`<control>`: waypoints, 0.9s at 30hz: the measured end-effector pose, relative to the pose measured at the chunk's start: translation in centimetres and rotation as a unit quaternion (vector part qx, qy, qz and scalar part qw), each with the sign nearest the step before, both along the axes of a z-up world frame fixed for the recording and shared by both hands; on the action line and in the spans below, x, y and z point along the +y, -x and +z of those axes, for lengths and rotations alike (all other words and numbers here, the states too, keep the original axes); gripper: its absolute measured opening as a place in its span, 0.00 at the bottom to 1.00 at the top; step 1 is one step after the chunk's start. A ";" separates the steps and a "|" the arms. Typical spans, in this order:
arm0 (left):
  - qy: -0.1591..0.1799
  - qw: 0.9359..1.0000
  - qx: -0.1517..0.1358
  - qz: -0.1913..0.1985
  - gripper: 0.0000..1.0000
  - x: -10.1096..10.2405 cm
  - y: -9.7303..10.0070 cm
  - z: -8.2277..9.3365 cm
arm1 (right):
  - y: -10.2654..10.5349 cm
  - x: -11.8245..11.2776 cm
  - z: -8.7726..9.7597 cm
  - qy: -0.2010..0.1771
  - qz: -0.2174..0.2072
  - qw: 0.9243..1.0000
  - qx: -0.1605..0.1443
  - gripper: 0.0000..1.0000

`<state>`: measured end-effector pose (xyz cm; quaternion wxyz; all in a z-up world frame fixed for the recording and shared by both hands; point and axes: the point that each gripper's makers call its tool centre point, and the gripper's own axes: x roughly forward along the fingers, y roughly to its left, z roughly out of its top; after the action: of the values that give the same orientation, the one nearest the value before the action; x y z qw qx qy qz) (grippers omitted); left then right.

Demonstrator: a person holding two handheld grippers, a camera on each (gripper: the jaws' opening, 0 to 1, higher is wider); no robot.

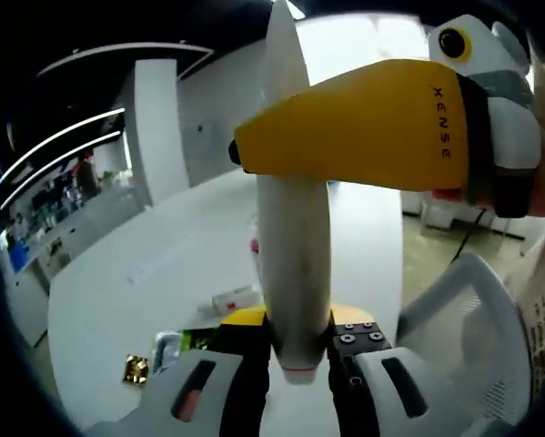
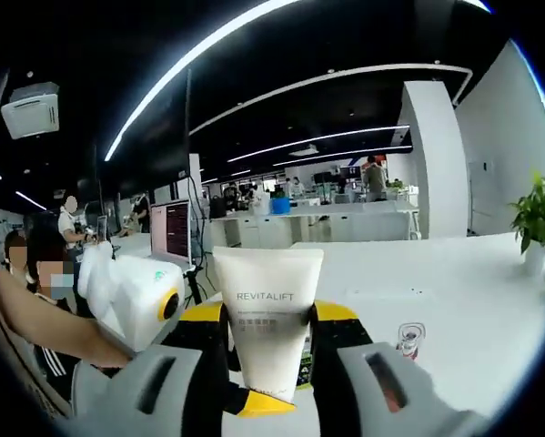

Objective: Arrange the skincare products in the storage area until every visible bottle or jar stands upright without overlapping.

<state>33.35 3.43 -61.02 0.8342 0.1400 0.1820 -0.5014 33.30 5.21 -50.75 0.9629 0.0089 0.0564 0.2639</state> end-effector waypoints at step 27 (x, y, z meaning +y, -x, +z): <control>-0.050 0.991 0.040 -0.114 0.18 -4.5 -1.3 -9.4 | -2.0 -4.7 -10.2 0.059 -0.109 0.988 0.095 0.34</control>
<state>34.70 -1.10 -70.46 0.7556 0.1814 0.2232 -0.5885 35.35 0.49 -60.90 0.9748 -0.0172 0.1623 0.1518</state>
